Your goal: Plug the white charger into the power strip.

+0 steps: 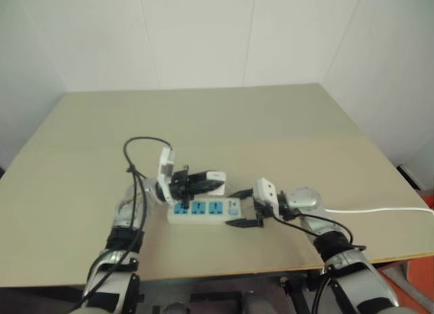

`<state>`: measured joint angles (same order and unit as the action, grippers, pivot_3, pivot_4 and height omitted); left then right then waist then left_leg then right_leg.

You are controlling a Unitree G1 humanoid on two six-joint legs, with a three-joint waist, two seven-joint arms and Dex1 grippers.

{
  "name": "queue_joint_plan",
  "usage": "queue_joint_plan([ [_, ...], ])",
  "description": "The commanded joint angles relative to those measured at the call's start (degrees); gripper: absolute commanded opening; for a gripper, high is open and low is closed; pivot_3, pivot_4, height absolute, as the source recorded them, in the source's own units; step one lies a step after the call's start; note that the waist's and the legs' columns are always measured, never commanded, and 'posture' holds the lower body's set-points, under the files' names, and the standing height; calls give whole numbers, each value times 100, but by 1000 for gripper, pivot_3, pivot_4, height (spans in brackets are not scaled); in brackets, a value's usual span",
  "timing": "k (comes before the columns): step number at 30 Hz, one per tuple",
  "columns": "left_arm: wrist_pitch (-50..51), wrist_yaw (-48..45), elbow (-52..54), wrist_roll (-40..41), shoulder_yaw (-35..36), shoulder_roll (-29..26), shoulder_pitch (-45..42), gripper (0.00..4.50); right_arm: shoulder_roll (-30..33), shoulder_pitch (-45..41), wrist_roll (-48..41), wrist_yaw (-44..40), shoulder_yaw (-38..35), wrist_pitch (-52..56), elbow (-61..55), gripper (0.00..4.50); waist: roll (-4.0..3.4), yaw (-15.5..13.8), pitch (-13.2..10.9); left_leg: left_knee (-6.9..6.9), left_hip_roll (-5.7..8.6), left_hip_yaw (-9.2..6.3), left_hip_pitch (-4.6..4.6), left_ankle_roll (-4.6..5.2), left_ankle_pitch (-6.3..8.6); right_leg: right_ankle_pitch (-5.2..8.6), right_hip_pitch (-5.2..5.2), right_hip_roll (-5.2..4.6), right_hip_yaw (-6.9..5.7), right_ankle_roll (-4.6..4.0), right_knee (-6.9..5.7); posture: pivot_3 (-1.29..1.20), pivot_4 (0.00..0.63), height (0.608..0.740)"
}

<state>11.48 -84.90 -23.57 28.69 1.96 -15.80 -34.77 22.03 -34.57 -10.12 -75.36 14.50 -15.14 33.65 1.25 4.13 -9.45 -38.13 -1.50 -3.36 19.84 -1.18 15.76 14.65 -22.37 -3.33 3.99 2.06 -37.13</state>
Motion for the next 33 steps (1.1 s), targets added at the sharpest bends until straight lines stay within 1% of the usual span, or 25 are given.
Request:
queue_joint_plan([
  [1, -310, -216, -112, -186, -175, -123, 16, 1009, -48, 147, 269, 65, 163, 1, -51, 3418, 0, 6, 0, 1, 0, 0, 0, 0, 0, 0, 0, 1, 0, 0, 0, 0, 150, 740],
  [5, -544, -347, -306, -330, -305, -196, 38, 1009, -84, 170, 294, 120, 173, 11, -101, 3418, 0, 12, 0, 2, -7, 2, -4, 0, 0, 0, 0, 6, 1, 0, 0, 0, 150, 740],
  [13, -766, -369, -681, -384, -255, -209, -38, 1009, -76, 182, 286, 5, 225, 208, -126, 3418, 0, 12, 0, 3, -10, 2, -4, 3, 2, 0, 0, 10, 1, 0, 2, 0, 150, 740],
  [27, -667, -229, -975, -248, -96, -10, -84, 1009, -123, 98, 370, 50, 244, 177, 49, 3418, 0, 18, 0, 4, -12, 3, -6, 4, 2, 0, 1, 12, 1, -1, 3, 0, 150, 740],
  [33, -663, -219, -1056, -321, -139, 68, -69, 1009, -124, 122, 407, 75, 257, 164, 35, 3418, 0, 21, 0, 5, -13, 4, -9, 4, 2, 0, 4, 13, 2, -1, 3, 0, 150, 740],
])
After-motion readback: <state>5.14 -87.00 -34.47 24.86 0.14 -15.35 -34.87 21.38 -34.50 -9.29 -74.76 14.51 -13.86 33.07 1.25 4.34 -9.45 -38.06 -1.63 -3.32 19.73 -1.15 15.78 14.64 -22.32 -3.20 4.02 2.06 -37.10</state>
